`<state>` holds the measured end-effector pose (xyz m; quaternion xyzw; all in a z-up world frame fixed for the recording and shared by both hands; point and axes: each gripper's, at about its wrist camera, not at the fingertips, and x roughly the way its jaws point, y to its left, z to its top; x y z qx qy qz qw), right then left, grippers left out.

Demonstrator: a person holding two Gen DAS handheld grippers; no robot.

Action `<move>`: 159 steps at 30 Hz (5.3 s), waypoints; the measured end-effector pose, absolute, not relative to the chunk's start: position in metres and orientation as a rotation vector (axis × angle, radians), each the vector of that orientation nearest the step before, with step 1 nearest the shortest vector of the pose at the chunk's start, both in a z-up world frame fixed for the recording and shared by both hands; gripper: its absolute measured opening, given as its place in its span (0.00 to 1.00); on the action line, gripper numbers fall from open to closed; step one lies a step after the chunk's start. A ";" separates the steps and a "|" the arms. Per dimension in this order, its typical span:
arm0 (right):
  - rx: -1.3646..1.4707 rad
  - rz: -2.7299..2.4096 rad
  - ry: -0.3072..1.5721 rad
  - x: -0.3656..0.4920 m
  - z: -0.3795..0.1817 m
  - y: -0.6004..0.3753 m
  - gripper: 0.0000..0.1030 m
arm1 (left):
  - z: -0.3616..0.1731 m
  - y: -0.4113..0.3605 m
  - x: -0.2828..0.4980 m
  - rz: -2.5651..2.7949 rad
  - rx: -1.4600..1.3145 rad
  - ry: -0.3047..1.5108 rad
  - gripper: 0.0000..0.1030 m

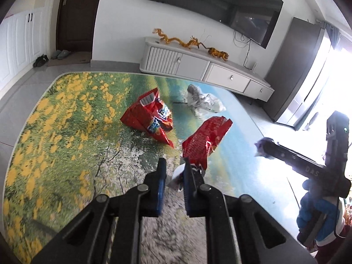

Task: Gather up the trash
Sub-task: 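Grasp the red chip bag with the left gripper while the right gripper grasps the purple bag, then carry both bags over the white bin and open both grippers to drop them, then move both grippers back to the last trash on the table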

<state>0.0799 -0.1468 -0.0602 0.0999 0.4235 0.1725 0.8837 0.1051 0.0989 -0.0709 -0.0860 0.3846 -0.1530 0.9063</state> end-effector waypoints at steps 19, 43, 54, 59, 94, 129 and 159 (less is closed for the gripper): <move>0.216 0.220 0.688 -0.019 0.001 -0.238 0.51 | 0.013 0.025 0.014 -0.213 0.050 0.580 0.13; 0.410 -0.037 0.656 -0.051 -0.038 -0.376 0.51 | 0.031 -0.107 0.018 -0.361 0.276 0.550 0.13; 0.492 -0.150 0.758 -0.049 -0.093 -0.428 0.51 | -0.005 -0.207 0.051 -0.602 0.333 0.703 0.14; 0.505 -0.180 0.809 -0.040 -0.117 -0.448 0.51 | -0.037 -0.266 0.066 -0.682 0.379 0.795 0.16; 0.466 -0.254 0.780 -0.028 -0.111 -0.452 1.00 | -0.027 -0.278 0.095 -0.564 0.254 0.710 0.48; 0.283 0.012 0.551 -0.029 0.020 -0.309 1.00 | 0.059 -0.047 0.035 -0.124 0.072 0.458 0.67; 0.078 0.332 0.724 0.140 -0.039 -0.161 1.00 | -0.062 0.109 0.159 -0.042 -0.161 0.713 0.78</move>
